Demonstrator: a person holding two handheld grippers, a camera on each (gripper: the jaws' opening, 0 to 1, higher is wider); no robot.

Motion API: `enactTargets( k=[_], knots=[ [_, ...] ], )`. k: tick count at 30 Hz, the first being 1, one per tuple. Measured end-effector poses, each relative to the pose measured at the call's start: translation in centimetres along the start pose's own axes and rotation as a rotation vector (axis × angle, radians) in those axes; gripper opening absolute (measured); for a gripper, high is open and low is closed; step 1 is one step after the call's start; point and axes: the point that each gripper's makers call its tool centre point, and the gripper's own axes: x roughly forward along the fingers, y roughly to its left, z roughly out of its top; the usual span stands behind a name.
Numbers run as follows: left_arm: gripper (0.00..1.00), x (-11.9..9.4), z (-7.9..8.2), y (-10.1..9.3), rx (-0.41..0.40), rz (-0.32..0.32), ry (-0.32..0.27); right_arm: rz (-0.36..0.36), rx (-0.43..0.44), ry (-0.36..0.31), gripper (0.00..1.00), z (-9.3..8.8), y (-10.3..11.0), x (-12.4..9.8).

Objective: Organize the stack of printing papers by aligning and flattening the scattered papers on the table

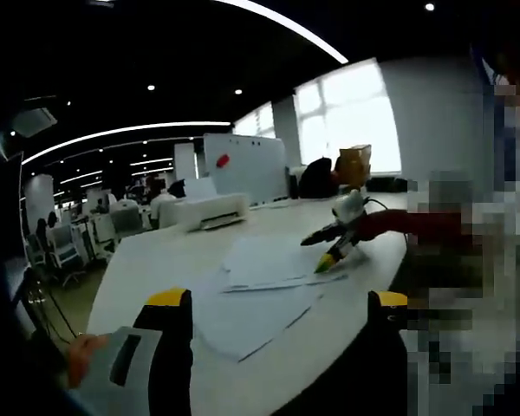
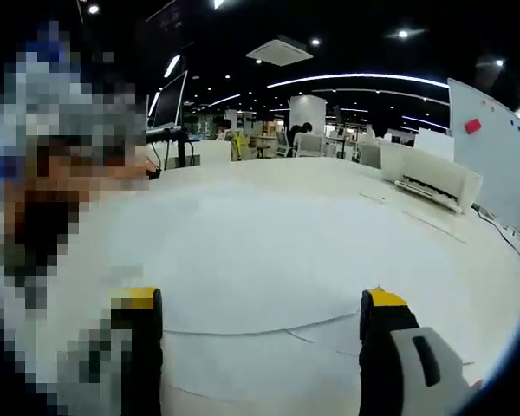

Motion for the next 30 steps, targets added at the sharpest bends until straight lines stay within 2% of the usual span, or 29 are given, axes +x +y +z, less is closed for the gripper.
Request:
enactTargets(
  k=[4, 8, 17, 20, 26, 30],
  knots=[
    [0.86, 0.1, 0.3, -0.1, -0.007, -0.004, -0.016, 0.01, 0.028, 0.031, 0.9, -0.8, 0.6, 0.2],
    [0.85, 0.1, 0.0, -0.1, -0.005, -0.004, -0.008, 0.017, 0.013, 0.027, 0.9, -0.8, 0.8, 0.6],
    [0.85, -0.1, -0.3, 0.2, -0.011, 0.003, -0.009, 0.026, 0.041, 0.007, 0.88, -0.9, 0.5, 1.3],
    [0.85, -0.1, -0.4, 0.2, -0.012, 0.004, -0.004, 0.032, 0.037, -0.001, 0.8, -0.7, 0.5, 1.3],
    [0.85, -0.3, -0.4, 0.4, -0.011, 0.007, -0.005, 0.039, 0.033, -0.001, 0.76, -0.6, 0.8, 1.4],
    [0.84, -0.2, -0.4, 0.4, -0.008, 0.006, -0.003, 0.046, 0.031, -0.005, 0.68, -0.4, 0.9, 1.5]
  ],
)
